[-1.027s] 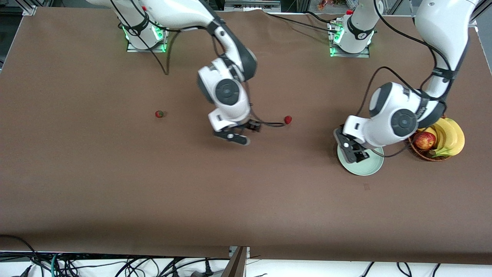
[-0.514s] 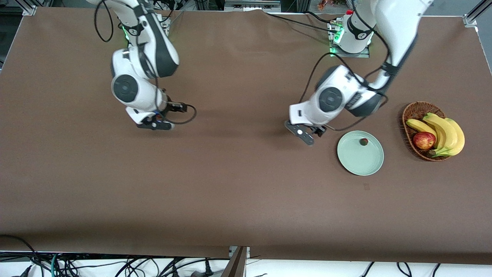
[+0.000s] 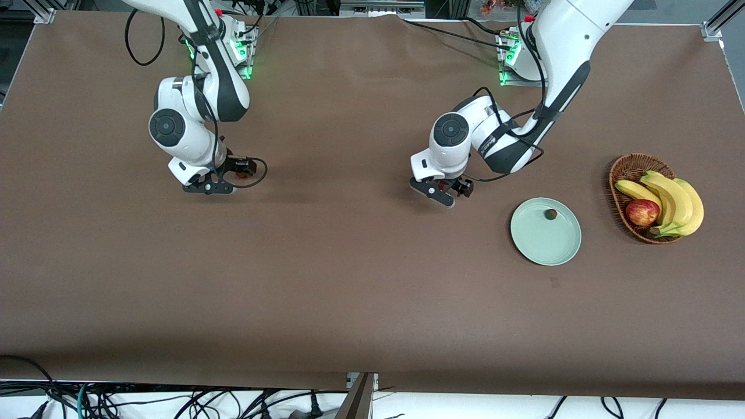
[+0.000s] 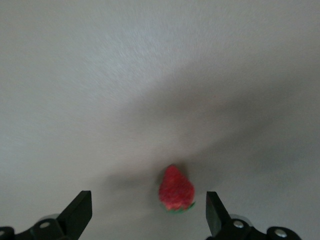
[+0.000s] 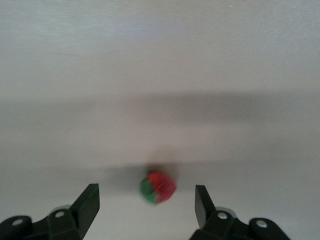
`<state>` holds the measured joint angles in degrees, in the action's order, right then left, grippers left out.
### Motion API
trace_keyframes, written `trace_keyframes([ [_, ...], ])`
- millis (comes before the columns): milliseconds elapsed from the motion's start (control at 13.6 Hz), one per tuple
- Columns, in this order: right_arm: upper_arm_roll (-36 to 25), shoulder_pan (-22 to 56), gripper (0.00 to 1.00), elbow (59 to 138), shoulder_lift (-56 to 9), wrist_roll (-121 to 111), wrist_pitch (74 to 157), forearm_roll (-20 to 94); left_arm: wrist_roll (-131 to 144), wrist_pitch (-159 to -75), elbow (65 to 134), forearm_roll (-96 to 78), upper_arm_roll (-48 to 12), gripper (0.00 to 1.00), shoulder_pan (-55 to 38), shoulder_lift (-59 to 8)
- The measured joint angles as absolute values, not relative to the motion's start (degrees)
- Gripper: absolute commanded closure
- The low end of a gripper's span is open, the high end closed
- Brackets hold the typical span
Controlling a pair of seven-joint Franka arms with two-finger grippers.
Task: Collect all strawberries into plate
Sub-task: 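Grasp the second strawberry with the left gripper while the right grasps the third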
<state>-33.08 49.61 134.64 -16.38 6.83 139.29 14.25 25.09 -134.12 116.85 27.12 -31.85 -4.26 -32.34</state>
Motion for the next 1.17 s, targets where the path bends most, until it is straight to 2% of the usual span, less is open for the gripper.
trace_keyframes([
  [147,-33.06,49.63,0.22,135.62,-19.41,6.67,143.35,14.32,26.9,-136.41,117.89,27.15,-31.87,0.0,-4.32,-33.11],
  [220,-33.01,49.64,0.25,136.07,-20.42,6.67,144.56,14.6,27.26,-136.85,118.08,27.15,-31.88,0.11,-4.32,-33.18],
  [293,-32.94,49.66,0.26,136.33,-20.92,6.67,145.06,15.02,27.54,-137.0,118.14,27.15,-31.89,0.45,-4.32,-33.2],
  [367,-32.85,49.67,0.26,136.39,-21.12,6.67,145.13,15.45,27.68,-137.04,118.14,27.15,-31.9,0.68,-4.32,-33.2],
  [514,-32.69,49.72,0.26,136.39,-21.13,6.67,145.04,15.67,27.76,-137.07,118.14,27.15,-31.91,0.96,-4.32,-33.2],
  [587,-32.57,49.74,0.26,136.4,-21.12,6.67,144.83,15.97,27.76,-137.07,118.14,27.15,-31.91,1.0,-4.32,-33.2],
  [734,-32.41,49.79,0.26,136.4,-21.06,6.67,143.76,17.37,27.02,-136.97,118.04,27.26,-31.89,1.0,-4.12,-33.06],
  [807,-32.4,49.81,0.27,136.42,-20.99,6.67,143.22,18.04,25.45,-136.36,117.88,27.33,-31.88,1.0,-3.78,-32.71],
  [880,-32.38,49.81,0.33,136.51,-20.94,6.67,142.86,18.58,23.42,-134.66,117.56,27.38,-31.89,1.0,-3.18,-32.11],
  [954,-32.27,49.81,0.48,136.67,-20.92,6.66,142.66,19.12,20.77,-132.68,117.17,27.38,-31.87,1.0,-2.2,-31.22],
  [1100,-31.61,49.83,0.87,137.01,-20.84,6.66,142.61,19.77,12.89,-129.41,116.56,27.38,-31.89,1.0,0.97,-28.84],
  [1174,-31.36,49.84,0.96,137.12,-20.73,6.66,142.61,19.89,8.21,-128.05,116.3,27.34,-31.94,1.0,2.91,-27.66],
])
